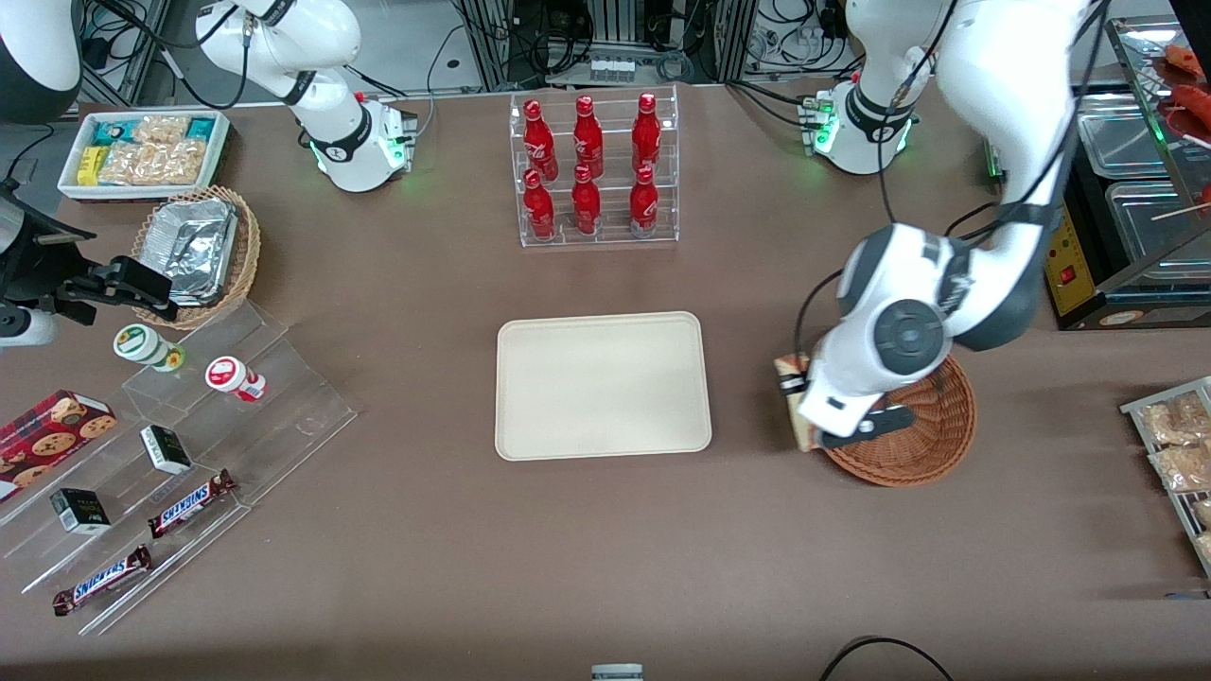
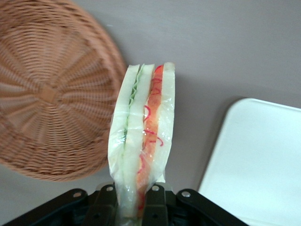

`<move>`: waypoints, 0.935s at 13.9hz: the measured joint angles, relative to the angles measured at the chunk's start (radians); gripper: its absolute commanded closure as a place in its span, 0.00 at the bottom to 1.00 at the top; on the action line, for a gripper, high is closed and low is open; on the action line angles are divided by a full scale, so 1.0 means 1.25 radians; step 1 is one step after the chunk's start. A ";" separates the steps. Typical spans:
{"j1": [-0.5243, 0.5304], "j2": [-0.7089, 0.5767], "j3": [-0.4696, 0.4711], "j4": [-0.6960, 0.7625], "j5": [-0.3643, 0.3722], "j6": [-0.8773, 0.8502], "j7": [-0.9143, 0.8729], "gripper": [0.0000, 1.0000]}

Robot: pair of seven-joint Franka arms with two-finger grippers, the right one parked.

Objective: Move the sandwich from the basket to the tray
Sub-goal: 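Lift the sandwich and carry it over the white tray, then lower the sandwich onto the white tray with the left gripper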

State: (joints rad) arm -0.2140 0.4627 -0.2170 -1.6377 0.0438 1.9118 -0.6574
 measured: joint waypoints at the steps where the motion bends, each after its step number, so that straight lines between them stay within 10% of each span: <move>1: -0.024 0.019 -0.001 0.020 0.000 0.000 -0.009 1.00; 13: -0.304 0.225 0.000 0.209 0.013 0.108 -0.278 1.00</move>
State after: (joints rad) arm -0.5936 0.7444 -0.2170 -1.3765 0.0599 2.0464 -1.0049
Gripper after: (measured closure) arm 0.819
